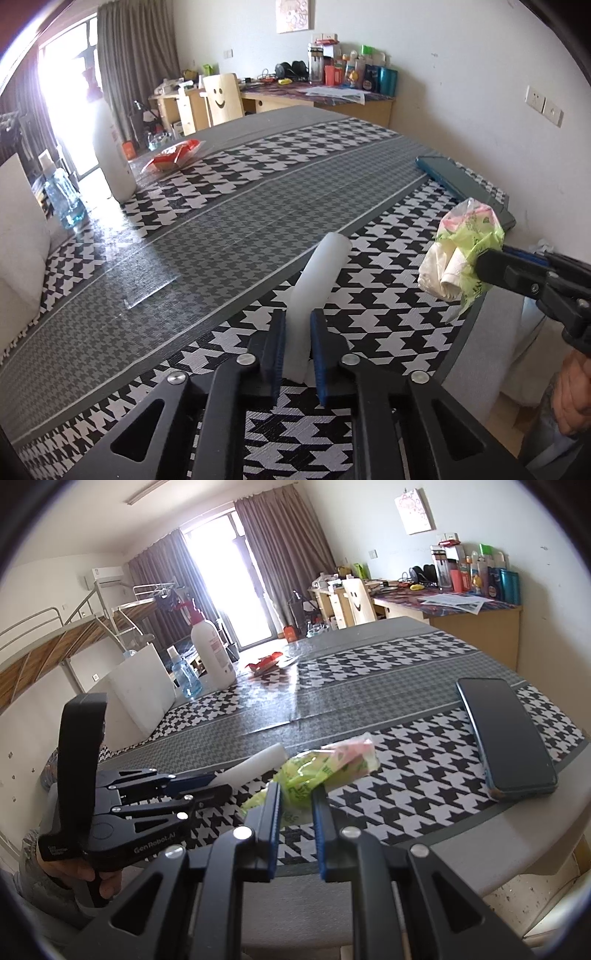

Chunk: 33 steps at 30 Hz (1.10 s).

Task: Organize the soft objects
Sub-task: 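Carry the white tube and green packet up over the white foam box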

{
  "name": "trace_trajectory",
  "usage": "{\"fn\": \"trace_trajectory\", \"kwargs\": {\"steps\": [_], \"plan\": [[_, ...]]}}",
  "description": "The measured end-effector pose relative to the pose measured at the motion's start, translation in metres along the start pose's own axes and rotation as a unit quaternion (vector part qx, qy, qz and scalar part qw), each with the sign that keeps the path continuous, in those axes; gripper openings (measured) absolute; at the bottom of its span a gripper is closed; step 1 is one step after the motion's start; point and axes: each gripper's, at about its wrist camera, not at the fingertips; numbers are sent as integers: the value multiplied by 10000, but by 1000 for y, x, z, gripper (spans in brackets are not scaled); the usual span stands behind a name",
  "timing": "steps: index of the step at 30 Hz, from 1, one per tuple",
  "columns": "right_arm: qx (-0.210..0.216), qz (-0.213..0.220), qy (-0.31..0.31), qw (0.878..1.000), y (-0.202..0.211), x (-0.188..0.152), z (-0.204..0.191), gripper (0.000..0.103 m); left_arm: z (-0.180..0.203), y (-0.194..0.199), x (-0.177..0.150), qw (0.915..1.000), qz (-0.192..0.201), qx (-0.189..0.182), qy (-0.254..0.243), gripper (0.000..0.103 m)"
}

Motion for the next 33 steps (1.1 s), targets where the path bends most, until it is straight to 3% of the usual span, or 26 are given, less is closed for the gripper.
{"fn": "trace_trajectory", "kwargs": {"steps": [3,15,33], "plan": [[-38,17,12,10000,2,-1,-2,20,1,11,-1,9997,120,-201,10,11],[-158,236,166,9995,14,-1,-16,20,13,33,-3,9984,388,-270,-303,8],[-279,529,535,9968,25,12,-44,20,-4,93,-4,9927,1188,95,-184,7]]}}
Point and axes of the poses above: each gripper's, at about its wrist camera, not at the fingertips, and y roughly against the way its jaws point, z to its right, x to its top, and after that the axes turned 11 degrees about -z, right-handed
